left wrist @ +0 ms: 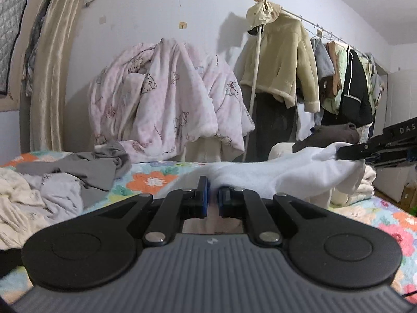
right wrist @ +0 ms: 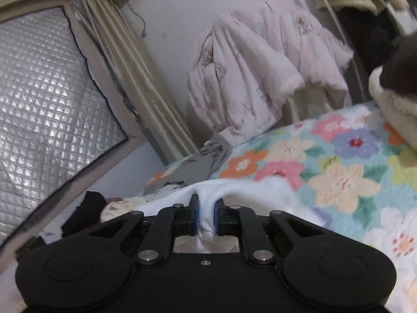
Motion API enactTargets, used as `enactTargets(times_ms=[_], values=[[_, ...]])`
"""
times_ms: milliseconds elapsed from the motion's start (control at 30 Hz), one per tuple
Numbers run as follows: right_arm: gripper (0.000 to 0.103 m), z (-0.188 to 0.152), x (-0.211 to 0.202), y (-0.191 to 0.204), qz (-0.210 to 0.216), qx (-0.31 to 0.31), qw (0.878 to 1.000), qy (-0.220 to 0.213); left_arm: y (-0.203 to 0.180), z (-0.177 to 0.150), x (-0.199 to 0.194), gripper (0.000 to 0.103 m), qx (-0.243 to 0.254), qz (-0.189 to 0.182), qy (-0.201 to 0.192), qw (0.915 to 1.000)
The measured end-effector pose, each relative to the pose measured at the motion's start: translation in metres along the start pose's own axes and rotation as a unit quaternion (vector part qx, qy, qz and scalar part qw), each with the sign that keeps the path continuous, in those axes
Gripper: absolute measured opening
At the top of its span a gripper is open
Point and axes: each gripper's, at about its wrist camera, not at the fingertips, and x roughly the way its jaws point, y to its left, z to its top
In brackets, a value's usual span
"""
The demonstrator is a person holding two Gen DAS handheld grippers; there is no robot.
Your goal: Fold clothes
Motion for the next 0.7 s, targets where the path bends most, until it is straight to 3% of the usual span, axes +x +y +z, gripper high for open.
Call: enactTargets(times_ms=[133,300,467,567,700], values=[[0.013,-0.008,0.011,0.000,-0.015,-0.004,1.000,0.012,0.006,0.001,-0.006,0.007,0.002,-0.009,0.003,1.0000],[0.013,-0.004,0.021,-0.008,-0.042,-0.010,0.999,0.014,-0.001,0.003,-0.006,0.007,0.015,-0.050,0.011,0.9985],[0.014,0.020,0.014,-0.005,-0.016,-0.005,1.000,-0.007,-0.001,0.007,-0.011,0.007,-0.003,-0.089,0.003,0.9960],[0.014,0.009,0.018,0.003,0.020,-0.002,1.000,0.022,0.016,0.014,-0.019,0.007,-0.045,-0.089,-0.013,0.9949],[0.014,-0.032,0.039,0.009,0.057,0.006,0.993,0.098,0.038,0.017,-0.018,0.010,-0.055,-0.019,0.025,0.9980]])
